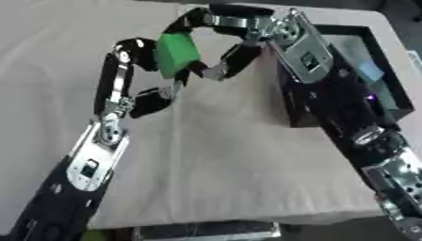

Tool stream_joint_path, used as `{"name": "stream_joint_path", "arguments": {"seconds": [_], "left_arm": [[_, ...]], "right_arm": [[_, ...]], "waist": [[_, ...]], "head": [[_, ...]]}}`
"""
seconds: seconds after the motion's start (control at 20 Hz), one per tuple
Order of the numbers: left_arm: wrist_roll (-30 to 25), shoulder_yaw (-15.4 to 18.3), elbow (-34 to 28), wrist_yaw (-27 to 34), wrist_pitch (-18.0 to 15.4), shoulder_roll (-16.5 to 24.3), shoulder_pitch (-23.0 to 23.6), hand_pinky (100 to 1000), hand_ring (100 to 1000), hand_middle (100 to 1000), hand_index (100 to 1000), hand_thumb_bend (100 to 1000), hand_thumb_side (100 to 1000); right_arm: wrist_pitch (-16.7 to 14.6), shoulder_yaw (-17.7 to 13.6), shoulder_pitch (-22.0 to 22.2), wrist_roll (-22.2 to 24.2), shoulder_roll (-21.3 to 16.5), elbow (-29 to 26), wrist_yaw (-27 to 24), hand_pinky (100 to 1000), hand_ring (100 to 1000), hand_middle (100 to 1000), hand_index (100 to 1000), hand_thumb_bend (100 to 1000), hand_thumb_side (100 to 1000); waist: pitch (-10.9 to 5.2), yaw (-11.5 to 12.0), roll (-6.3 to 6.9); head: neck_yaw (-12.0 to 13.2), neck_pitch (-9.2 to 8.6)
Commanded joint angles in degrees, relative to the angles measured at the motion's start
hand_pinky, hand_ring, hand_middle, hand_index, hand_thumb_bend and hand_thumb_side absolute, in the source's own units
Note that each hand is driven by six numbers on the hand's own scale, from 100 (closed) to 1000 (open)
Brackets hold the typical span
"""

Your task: Pick up the objects with one hand, pass them to the other hand, and then place them into the box on the other side of the table.

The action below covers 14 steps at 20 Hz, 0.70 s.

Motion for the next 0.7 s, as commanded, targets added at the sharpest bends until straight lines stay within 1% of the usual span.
{"name": "stream_joint_path", "arguments": {"seconds": [0.05,0.15,0.25,0.35,0.4,0.45,0.5,0.55,0.7], "left_arm": [[0.8,-0.4,-0.5,-0.8,0.4,-0.9,-0.7,522,471,480,620,100,203],[1.3,-0.4,-0.4,-1.1,0.8,-0.9,-0.7,532,483,498,647,107,225],[1.8,-0.4,-0.2,-1.3,1.2,-0.9,-0.7,537,493,513,671,151,261],[2.0,-0.5,-0.1,-1.4,1.6,-0.9,-0.7,546,511,541,700,216,307],[1.9,-0.5,0.0,-1.5,1.8,-0.9,-0.7,555,526,568,723,247,329],[1.7,-0.5,0.1,-1.7,1.8,-0.9,-0.7,570,546,605,753,301,364],[1.3,-0.6,0.1,-2.0,1.8,-0.9,-0.7,572,550,610,757,311,370],[0.8,-0.6,0.1,-2.3,1.6,-0.8,-0.7,594,573,643,788,398,431],[-1.1,-0.7,0.1,-4.0,0.7,-0.8,-0.7,625,611,688,812,488,490]], "right_arm": [[0.1,-0.5,-0.9,-0.4,-0.9,-1.0,-1.7,984,773,485,529,100,100],[0.4,-0.6,-0.8,-0.9,-0.9,-1.1,-1.9,982,769,481,524,100,100],[0.7,-0.7,-0.8,-1.6,-0.9,-1.1,-2.0,980,767,480,522,100,100],[1.0,-0.7,-0.8,-2.2,-1.0,-1.2,-2.0,979,766,477,518,100,100],[1.2,-0.8,-0.7,-2.5,-1.0,-1.2,-2.1,979,765,476,516,100,100],[1.4,-0.9,-0.7,-2.8,-1.1,-1.2,-2.1,978,765,475,514,100,100],[1.5,-1.0,-0.7,-3.0,-1.1,-1.2,-2.1,978,764,474,514,100,100],[1.6,-1.0,-0.7,-3.2,-1.2,-1.2,-2.1,978,763,472,512,100,100],[2.0,-1.2,-0.7,-3.6,-1.3,-1.2,-2.1,979,761,470,510,100,100]], "waist": [[-1.20,-0.2,0.28],[-1.24,-0.3,0.30],[-1.27,-0.4,0.33],[-1.30,-0.4,0.36],[-1.31,-0.4,0.37],[-1.32,-0.5,0.39],[-1.33,-0.5,0.41],[-1.34,-0.5,0.42],[-1.31,-0.4,0.44]], "head": [[0.1,-0.17],[0.1,-0.16],[0.1,-0.18],[0.1,-0.17],[0.1,-0.16],[0.1,-0.15],[0.0,-0.15],[0.0,-0.17],[-0.1,-0.20]]}}
